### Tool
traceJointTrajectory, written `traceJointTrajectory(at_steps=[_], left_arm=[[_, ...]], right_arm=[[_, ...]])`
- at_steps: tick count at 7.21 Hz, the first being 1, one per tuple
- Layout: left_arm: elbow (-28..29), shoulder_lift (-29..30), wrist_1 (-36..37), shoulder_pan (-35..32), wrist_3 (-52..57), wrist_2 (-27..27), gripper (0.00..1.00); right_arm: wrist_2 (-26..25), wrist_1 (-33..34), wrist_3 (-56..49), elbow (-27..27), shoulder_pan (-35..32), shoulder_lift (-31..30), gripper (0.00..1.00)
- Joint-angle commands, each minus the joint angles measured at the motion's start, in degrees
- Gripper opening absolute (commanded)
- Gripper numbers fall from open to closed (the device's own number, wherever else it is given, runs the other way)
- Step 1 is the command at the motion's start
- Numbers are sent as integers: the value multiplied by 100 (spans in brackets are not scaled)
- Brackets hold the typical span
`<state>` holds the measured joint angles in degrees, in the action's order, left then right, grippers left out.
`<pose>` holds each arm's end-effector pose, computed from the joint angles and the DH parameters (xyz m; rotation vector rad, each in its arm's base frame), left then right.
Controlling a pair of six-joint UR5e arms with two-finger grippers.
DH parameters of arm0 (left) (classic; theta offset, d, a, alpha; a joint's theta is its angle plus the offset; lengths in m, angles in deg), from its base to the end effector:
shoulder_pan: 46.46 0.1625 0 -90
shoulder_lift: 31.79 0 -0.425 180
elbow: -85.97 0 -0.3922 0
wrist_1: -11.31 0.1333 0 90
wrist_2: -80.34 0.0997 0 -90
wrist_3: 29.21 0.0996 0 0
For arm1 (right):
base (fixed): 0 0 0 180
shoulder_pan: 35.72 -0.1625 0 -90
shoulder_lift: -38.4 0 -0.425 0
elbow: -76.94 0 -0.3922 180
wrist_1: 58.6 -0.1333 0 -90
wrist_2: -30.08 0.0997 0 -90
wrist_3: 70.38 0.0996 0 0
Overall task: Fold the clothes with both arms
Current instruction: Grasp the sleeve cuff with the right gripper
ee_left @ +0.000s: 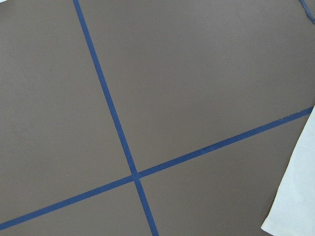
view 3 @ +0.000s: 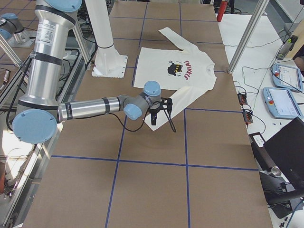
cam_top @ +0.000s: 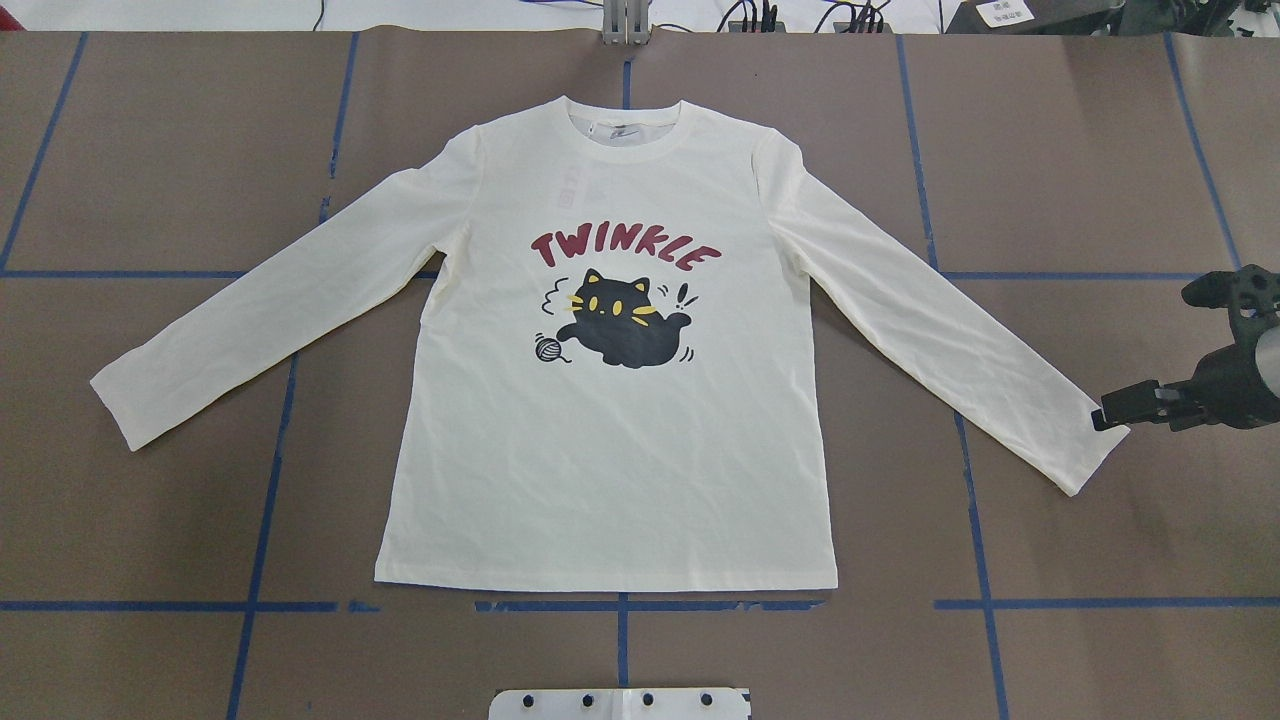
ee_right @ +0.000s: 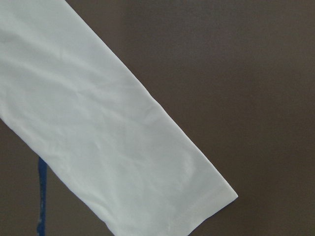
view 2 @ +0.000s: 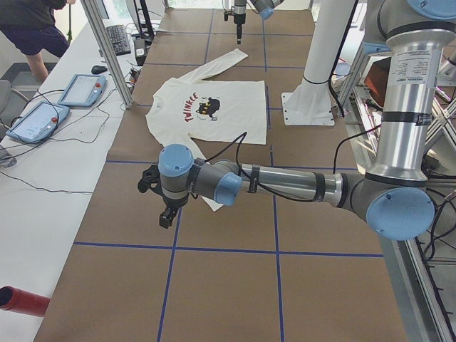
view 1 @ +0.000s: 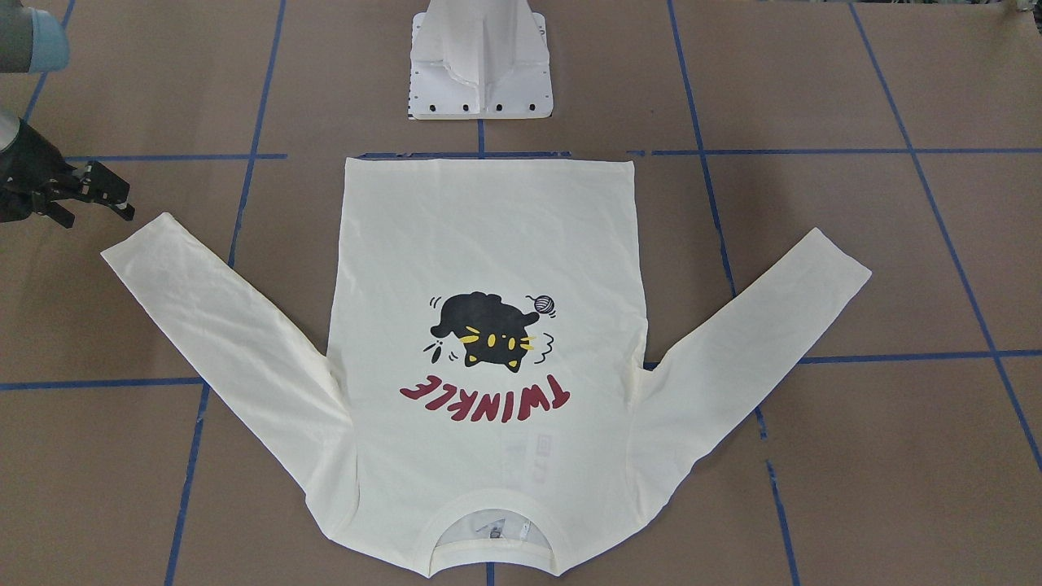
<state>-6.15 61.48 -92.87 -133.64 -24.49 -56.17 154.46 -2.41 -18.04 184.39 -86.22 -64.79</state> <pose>-0.0348 -0.5340 0.5812 0.3366 0.8000 0.2618 -0.2098 -0.3757 0.5504 0.0331 -0.8629 0.0107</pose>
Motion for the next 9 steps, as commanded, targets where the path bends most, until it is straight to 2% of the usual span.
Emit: traceJointTrajectory(at_steps=[1,3,8,9], left_arm=[[-25,-2,-6,0,3,2,100],[-17,-2,-6,0,3,-7,100],[-52,-2,-6,-9,3,-7,100],[-61,-2,-6,0,3,-7,100]], right_arm=[[-658,-98,397,-101,521,9,100],[-748,-257,496,-355,742,27,100],[-757,-257,496,-523,813,62,99],[-748,-257,496,-532,813,62,94]])
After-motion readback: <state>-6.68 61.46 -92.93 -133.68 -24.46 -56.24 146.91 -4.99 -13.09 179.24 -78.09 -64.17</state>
